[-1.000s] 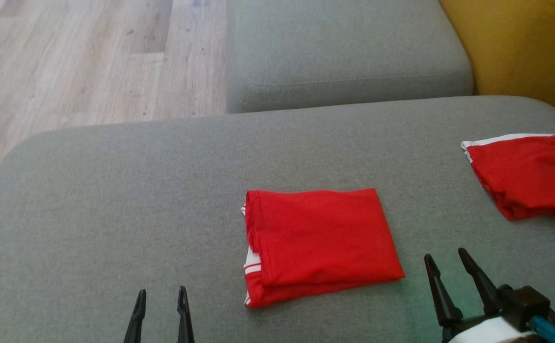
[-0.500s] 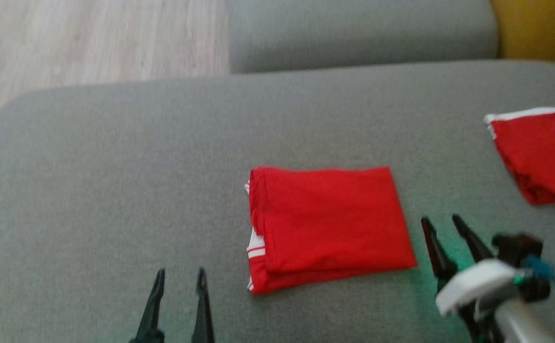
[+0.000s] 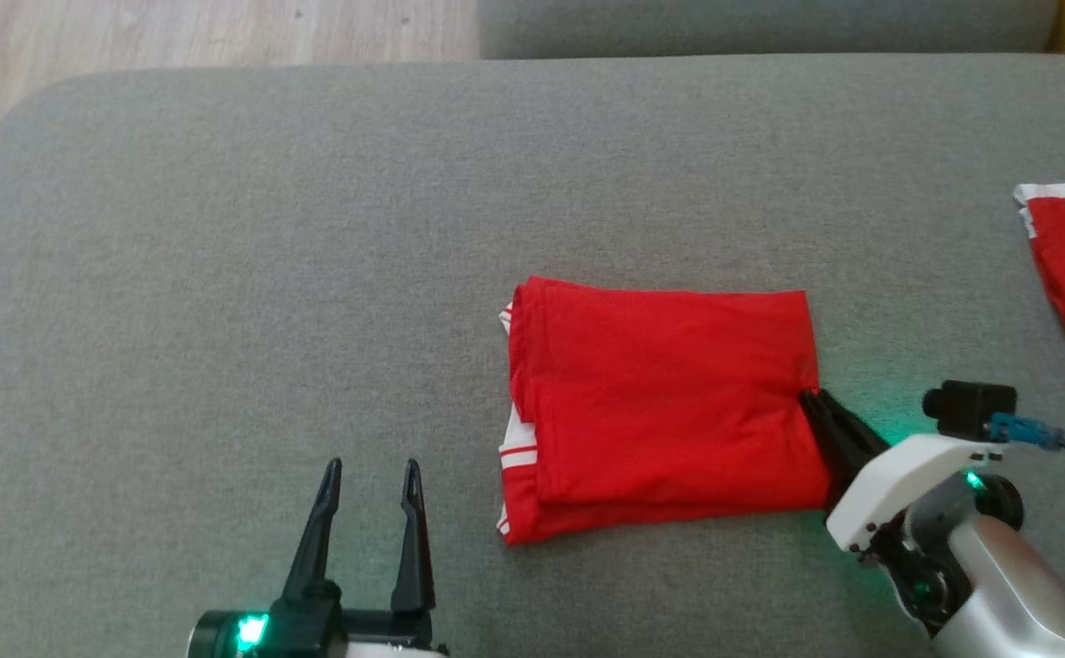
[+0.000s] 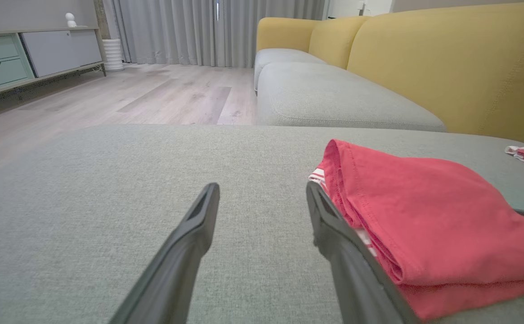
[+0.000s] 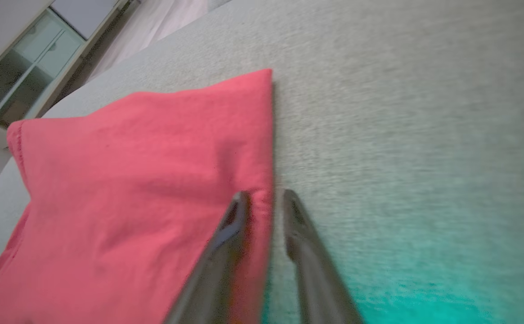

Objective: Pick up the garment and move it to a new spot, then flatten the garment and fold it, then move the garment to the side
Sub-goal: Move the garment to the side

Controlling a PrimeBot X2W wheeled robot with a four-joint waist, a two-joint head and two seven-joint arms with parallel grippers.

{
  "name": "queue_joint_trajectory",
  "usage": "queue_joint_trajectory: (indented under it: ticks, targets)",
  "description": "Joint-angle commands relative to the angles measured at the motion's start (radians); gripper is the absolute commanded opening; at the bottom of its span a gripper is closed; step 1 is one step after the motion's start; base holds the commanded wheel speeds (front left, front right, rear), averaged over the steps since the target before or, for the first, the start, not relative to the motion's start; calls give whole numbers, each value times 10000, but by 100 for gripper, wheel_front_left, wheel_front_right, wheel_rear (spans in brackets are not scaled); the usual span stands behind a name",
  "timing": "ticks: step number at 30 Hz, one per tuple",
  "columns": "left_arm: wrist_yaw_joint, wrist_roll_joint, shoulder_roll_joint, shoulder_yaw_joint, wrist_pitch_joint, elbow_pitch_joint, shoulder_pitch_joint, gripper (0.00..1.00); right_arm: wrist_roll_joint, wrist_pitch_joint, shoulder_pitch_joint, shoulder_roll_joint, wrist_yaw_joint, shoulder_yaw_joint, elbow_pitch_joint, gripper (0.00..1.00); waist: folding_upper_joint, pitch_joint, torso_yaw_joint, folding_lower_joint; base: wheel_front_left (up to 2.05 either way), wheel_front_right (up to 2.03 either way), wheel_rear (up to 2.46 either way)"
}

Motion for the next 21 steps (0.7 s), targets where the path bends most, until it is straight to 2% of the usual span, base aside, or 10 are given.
queue_joint_trajectory:
  ticks: [1,5,9,14,21]
  targets:
    - [103,-73,-84,219,-95,-304,-371,100,118,118,-142,-90,37,370,-145,0,0,48,6,-1,0,0,0]
    - [225,-142,-84,180,-95,-453,-490,100,304,-167,-356,-483,37,459,-280,0,0,180,-114,-1,0,0,0]
    - [325,-113,-84,171,-95,-749,-661,100,274,-343,-757,-1197,37,417,-574,0,0,425,-383,-1,0,0,0]
    - [331,35,-84,110,-95,-1009,-982,100,68,-314,-1476,-2493,37,171,-1141,0,0,916,-821,-1,0,0,0]
    - [161,252,-84,76,-95,-1223,-1593,100,-445,34,-2307,-4631,37,-598,-1811,0,0,1740,-1380,-1,0,0,0]
